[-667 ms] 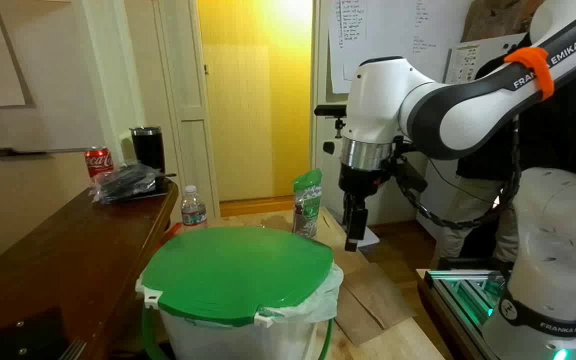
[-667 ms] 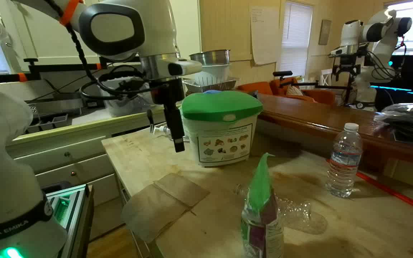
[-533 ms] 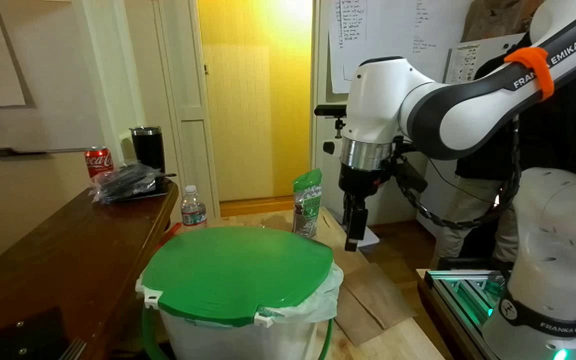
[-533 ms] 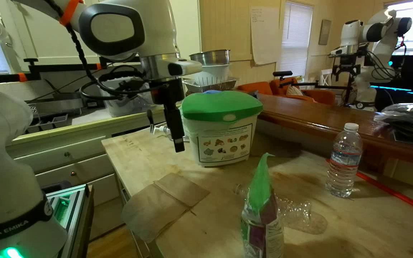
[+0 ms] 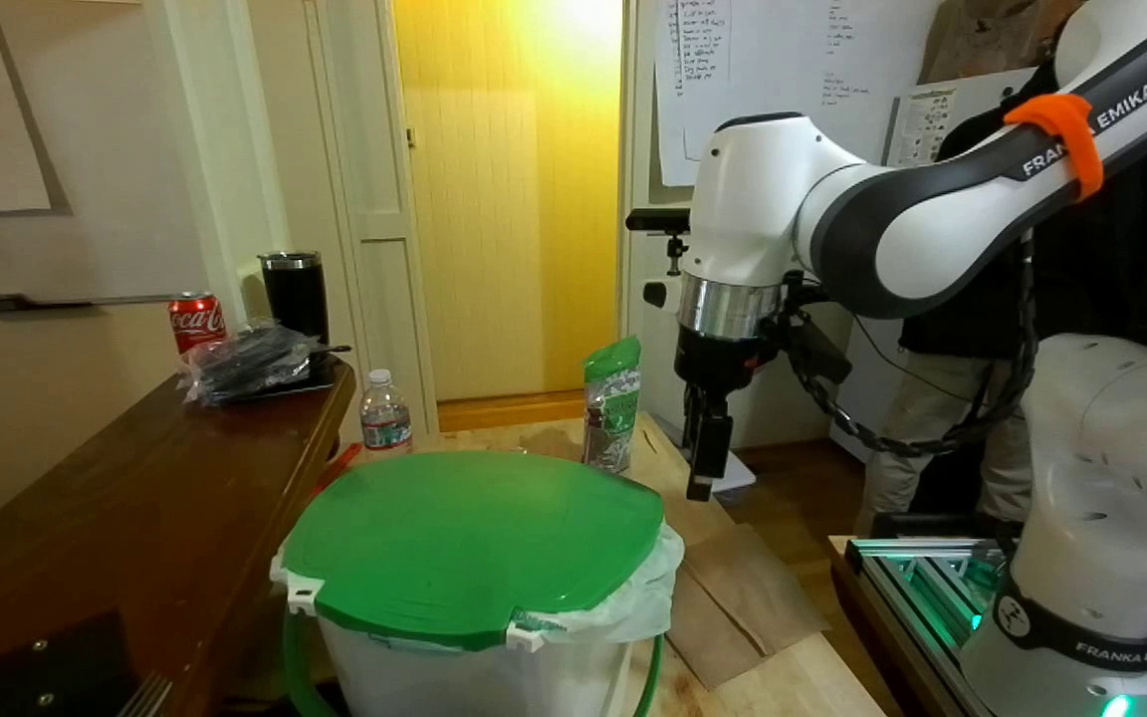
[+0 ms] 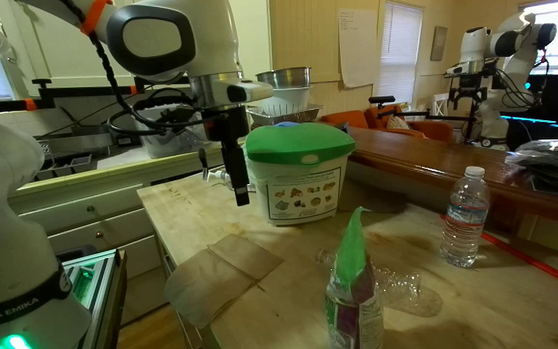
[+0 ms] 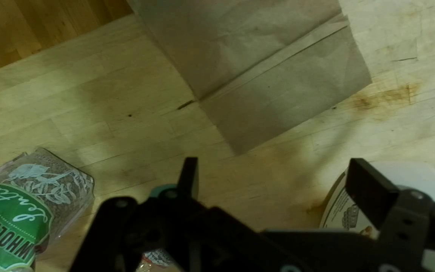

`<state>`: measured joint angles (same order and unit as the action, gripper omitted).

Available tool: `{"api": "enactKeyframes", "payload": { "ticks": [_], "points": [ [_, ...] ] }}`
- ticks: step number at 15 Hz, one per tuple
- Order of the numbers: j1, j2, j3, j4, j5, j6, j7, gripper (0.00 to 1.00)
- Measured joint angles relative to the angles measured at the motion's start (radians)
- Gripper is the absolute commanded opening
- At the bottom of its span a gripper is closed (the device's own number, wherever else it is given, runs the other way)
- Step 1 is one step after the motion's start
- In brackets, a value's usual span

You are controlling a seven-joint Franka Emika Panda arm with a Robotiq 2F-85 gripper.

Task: Place the clear pump bottle upright.

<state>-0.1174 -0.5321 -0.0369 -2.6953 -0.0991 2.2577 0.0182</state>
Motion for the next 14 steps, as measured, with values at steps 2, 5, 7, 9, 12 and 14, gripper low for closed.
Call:
{"api": "enactKeyframes", "payload": {
  "ticks": [2, 5, 7, 9, 12, 14],
  "points": [
    [0.0, 0.0, 0.0, 0.0, 0.0, 0.0, 0.0, 1.0],
    [0.036, -0.021, 0.011, 0.007, -0.002, 0.017, -0.087, 1.0],
    [0.078, -0.054, 0.047, 0.024, -0.004, -0.003, -0.118, 1.0],
    [0.127, -0.096, 0.081, 0.043, -0.005, -0.045, -0.15, 1.0],
    [0.199, -0.156, 0.095, 0.069, -0.009, -0.097, -0.239, 1.0],
    [0.234, -0.181, 0.092, 0.088, -0.017, -0.12, -0.316, 1.0]
  ]
}}
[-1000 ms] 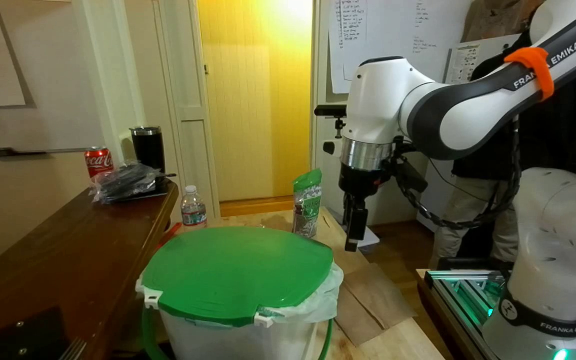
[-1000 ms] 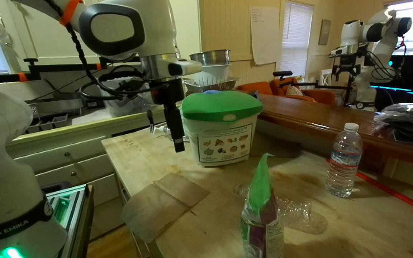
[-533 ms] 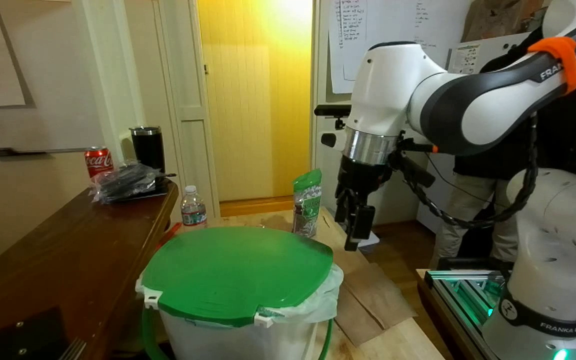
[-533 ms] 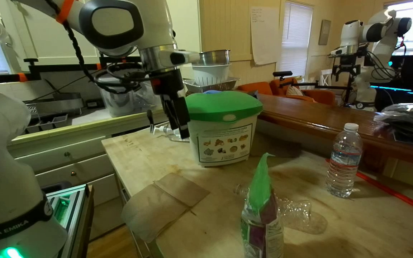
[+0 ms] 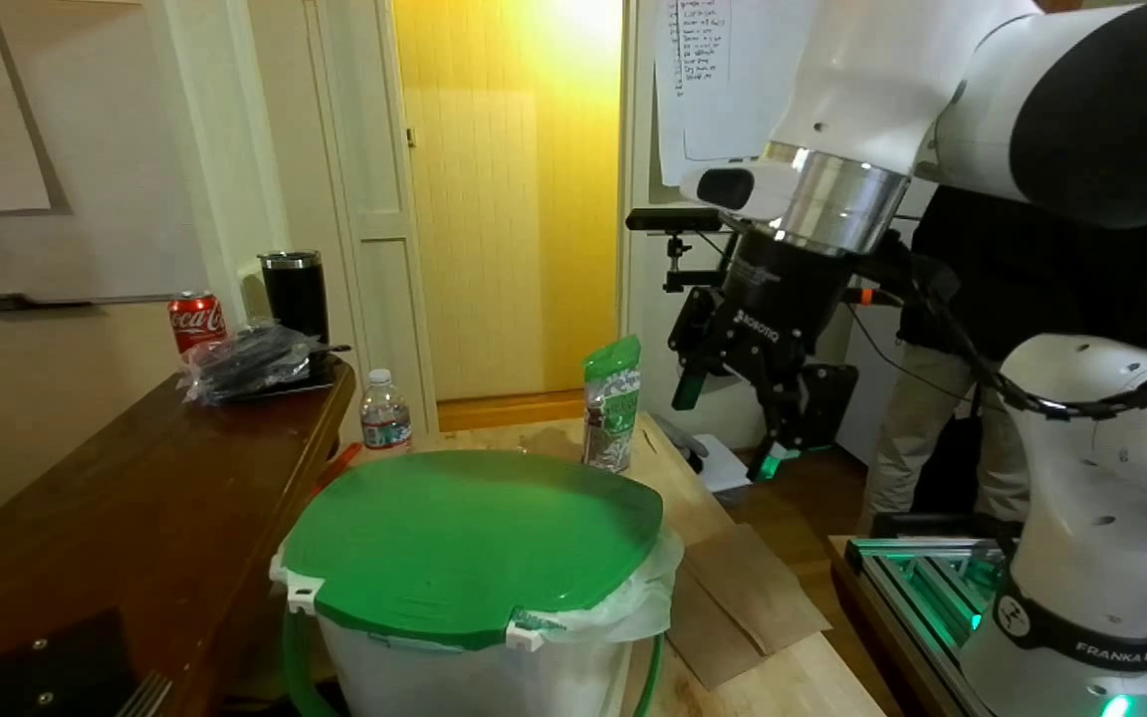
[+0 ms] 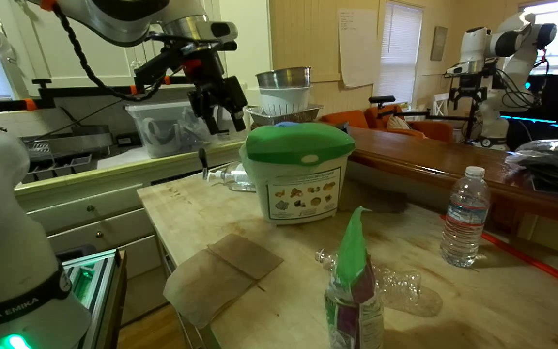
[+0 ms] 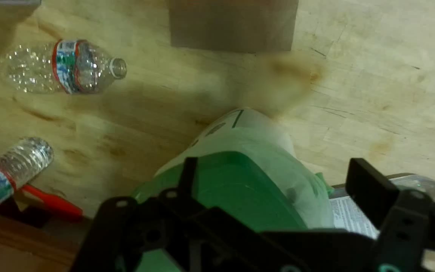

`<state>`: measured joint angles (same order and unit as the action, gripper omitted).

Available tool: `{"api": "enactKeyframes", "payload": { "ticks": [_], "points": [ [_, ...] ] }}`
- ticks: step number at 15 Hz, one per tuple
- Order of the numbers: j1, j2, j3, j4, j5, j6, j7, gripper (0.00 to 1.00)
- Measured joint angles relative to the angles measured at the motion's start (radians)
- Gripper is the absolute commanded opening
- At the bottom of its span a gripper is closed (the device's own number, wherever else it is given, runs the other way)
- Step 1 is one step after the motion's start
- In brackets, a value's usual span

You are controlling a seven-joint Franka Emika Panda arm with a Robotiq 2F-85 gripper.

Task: Place the clear pump bottle upright.

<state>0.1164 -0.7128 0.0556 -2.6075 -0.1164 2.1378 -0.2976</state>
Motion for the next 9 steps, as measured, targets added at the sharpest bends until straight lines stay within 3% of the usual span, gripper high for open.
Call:
{"api": "enactKeyframes", "payload": {
  "ticks": [4, 9],
  "points": [
    [0.075, 0.005, -0.004, 0.048, -0.005, -0.005, -0.148, 1.0],
    [0.214, 0.054, 0.034, 0.131, -0.005, 0.006, -0.24, 1.0]
  ]
}}
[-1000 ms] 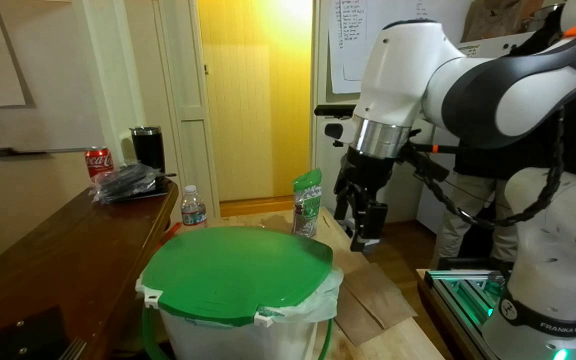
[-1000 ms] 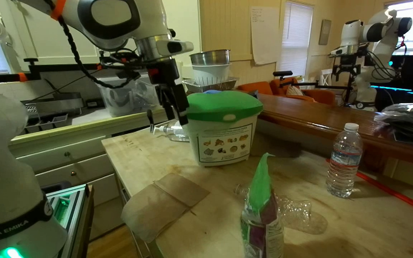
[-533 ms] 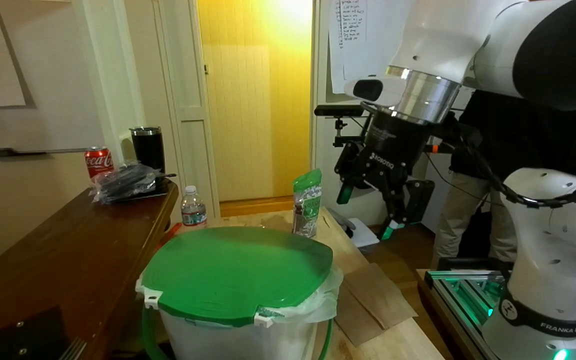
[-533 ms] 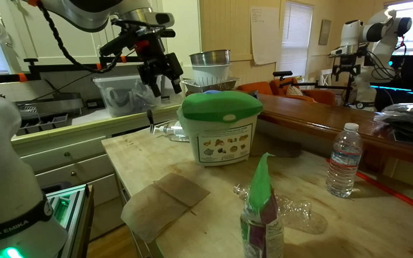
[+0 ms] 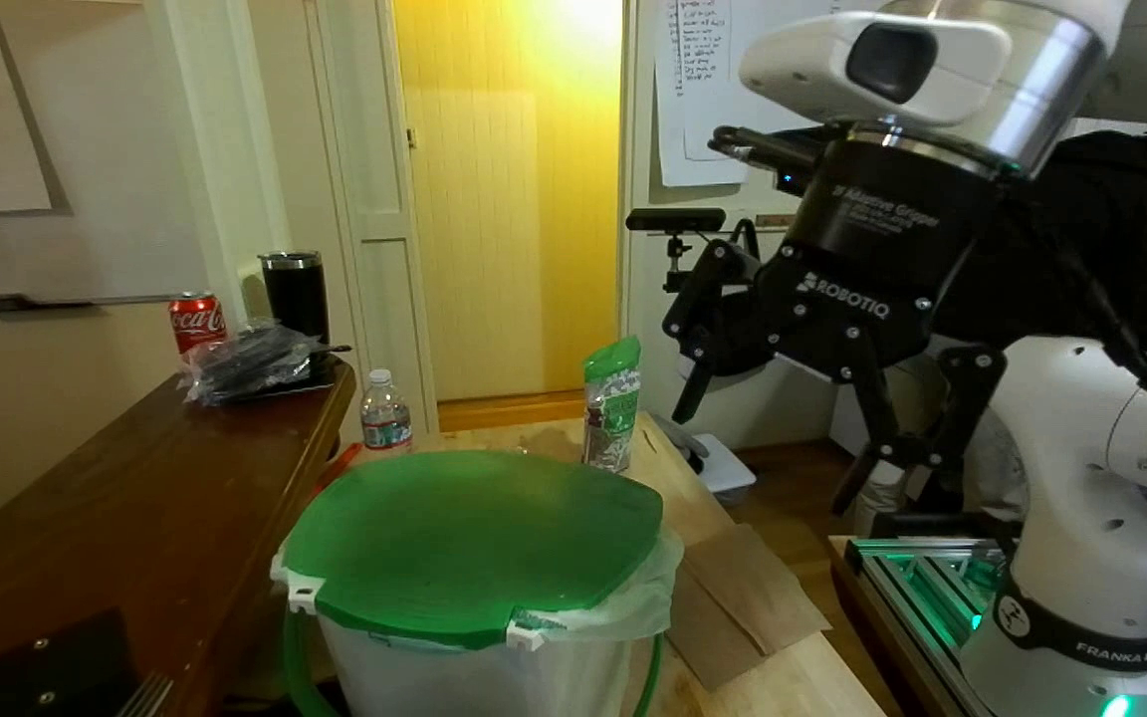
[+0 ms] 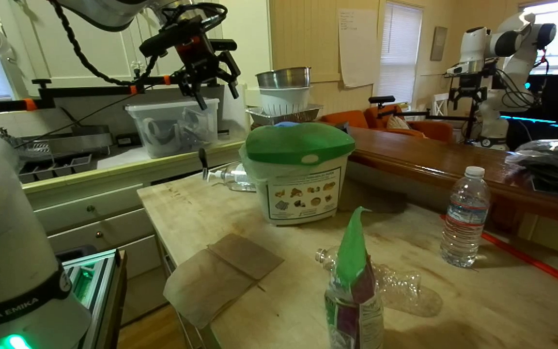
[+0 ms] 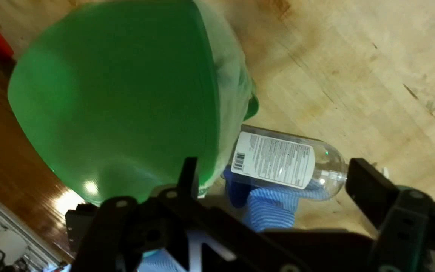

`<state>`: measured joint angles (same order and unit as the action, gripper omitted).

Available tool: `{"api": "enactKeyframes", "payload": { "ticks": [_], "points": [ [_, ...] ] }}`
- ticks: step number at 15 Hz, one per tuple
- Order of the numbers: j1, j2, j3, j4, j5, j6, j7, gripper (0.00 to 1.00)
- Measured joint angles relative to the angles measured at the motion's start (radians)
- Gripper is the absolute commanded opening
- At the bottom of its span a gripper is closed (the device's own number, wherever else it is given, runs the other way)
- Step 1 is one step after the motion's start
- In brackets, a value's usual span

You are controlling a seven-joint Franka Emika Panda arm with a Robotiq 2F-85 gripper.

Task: Place the clear pump bottle upright.

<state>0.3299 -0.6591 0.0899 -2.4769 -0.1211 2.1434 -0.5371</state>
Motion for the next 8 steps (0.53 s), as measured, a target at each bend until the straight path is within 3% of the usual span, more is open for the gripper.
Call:
{"api": "enactKeyframes", "payload": {
  "ticks": [5, 8],
  "points": [
    [0.015, 0.03, 0.003, 0.019, 0.0, 0.004, -0.016, 1.0],
    [0.056, 0.047, 0.0, 0.019, 0.006, 0.12, -0.111, 1.0]
  ]
}}
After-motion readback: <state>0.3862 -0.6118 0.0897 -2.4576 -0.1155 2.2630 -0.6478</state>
